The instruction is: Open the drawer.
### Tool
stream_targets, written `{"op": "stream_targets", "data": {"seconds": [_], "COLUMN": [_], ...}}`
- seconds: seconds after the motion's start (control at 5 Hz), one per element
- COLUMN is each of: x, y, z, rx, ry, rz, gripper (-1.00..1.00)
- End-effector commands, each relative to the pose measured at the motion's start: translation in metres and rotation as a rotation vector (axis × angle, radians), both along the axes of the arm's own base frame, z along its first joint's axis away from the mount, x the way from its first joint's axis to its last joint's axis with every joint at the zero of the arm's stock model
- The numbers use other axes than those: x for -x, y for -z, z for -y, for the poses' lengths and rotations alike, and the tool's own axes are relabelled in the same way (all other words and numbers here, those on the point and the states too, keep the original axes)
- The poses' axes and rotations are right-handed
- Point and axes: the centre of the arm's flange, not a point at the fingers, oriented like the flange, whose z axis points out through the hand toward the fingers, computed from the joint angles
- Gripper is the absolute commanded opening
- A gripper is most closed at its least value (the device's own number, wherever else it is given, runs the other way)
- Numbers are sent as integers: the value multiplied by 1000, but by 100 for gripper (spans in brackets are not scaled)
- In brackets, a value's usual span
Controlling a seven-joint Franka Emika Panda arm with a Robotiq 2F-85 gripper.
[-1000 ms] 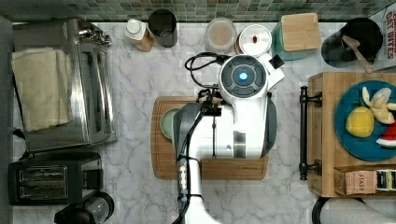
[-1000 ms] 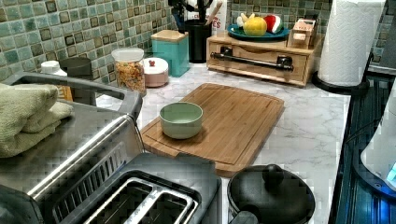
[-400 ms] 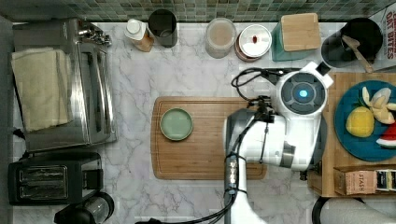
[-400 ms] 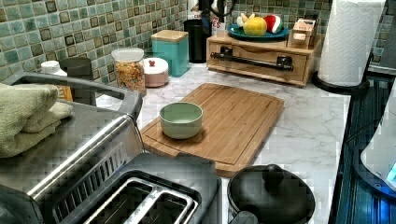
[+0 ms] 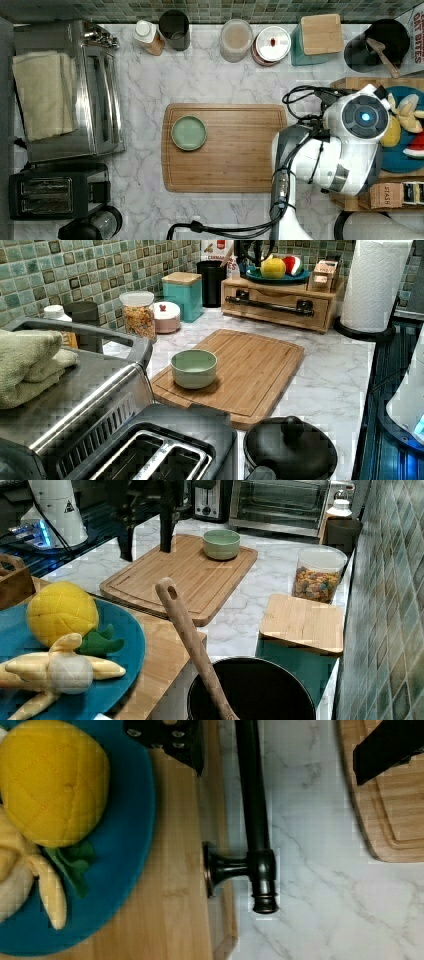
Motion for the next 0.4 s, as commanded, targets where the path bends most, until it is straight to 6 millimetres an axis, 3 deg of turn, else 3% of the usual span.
{"op": "stream_targets", "data": {"seconds": [0.2,0.4], "x": [32,30], "y": [39,47], "z": [-11,-13], "rx": [-28,-10], "ry": [-18,-16], "rz": [-33,-42], "gripper": [100,100]}}
